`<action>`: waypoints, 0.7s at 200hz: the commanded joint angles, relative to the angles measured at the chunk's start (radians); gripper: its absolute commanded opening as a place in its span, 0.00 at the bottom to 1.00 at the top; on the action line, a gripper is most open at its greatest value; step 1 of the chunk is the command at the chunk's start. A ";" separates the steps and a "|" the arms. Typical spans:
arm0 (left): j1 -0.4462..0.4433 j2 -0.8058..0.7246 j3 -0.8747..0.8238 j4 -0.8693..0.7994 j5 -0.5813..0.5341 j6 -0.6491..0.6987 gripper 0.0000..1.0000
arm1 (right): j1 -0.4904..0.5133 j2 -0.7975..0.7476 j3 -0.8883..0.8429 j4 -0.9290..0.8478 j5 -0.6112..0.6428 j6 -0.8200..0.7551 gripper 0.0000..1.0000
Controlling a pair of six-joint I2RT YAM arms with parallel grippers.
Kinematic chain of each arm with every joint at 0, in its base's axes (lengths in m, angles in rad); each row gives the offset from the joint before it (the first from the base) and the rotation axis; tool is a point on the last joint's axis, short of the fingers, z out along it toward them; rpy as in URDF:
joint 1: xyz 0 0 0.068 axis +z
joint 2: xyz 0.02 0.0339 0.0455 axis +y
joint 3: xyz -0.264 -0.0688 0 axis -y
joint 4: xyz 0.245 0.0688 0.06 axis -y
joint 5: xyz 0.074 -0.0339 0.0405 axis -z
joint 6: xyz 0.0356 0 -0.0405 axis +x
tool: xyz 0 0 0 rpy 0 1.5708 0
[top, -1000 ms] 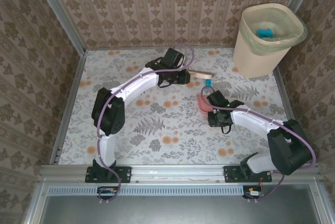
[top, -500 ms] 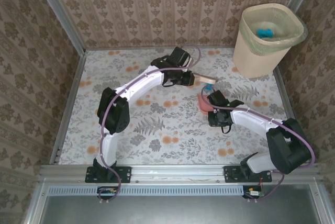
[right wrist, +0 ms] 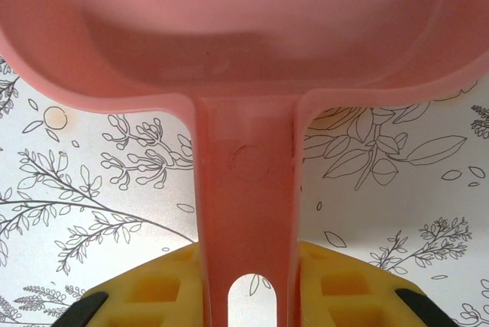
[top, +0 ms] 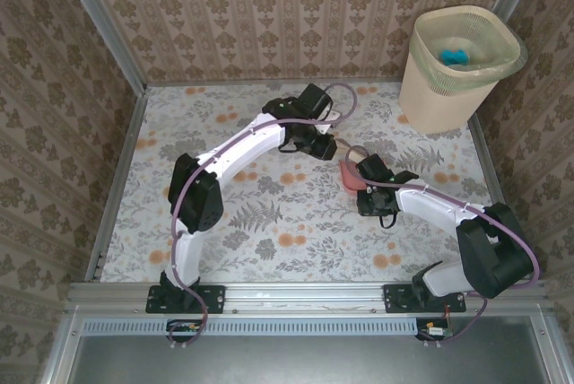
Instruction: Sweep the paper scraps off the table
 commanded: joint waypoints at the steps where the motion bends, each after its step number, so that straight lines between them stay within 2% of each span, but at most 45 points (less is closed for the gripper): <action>1: -0.001 -0.083 -0.007 0.002 0.007 0.034 0.00 | -0.008 0.002 -0.006 -0.011 0.008 0.007 0.00; 28: 0.010 -0.110 -0.042 0.047 -0.048 -0.004 0.00 | -0.010 0.002 -0.006 -0.011 0.008 0.007 0.00; 59: 0.009 -0.135 -0.099 0.155 -0.006 -0.038 0.00 | -0.012 0.005 -0.006 -0.011 0.004 0.007 0.00; 90: 0.005 -0.140 -0.146 0.241 -0.079 -0.082 0.00 | -0.013 0.008 -0.007 -0.011 0.002 0.007 0.00; 122: -0.001 -0.058 -0.053 0.158 -0.055 -0.063 0.00 | -0.017 0.008 -0.006 -0.011 0.002 0.007 0.00; 140: -0.022 -0.028 -0.015 0.112 -0.038 0.016 0.00 | -0.016 0.011 -0.006 -0.011 -0.003 0.007 0.00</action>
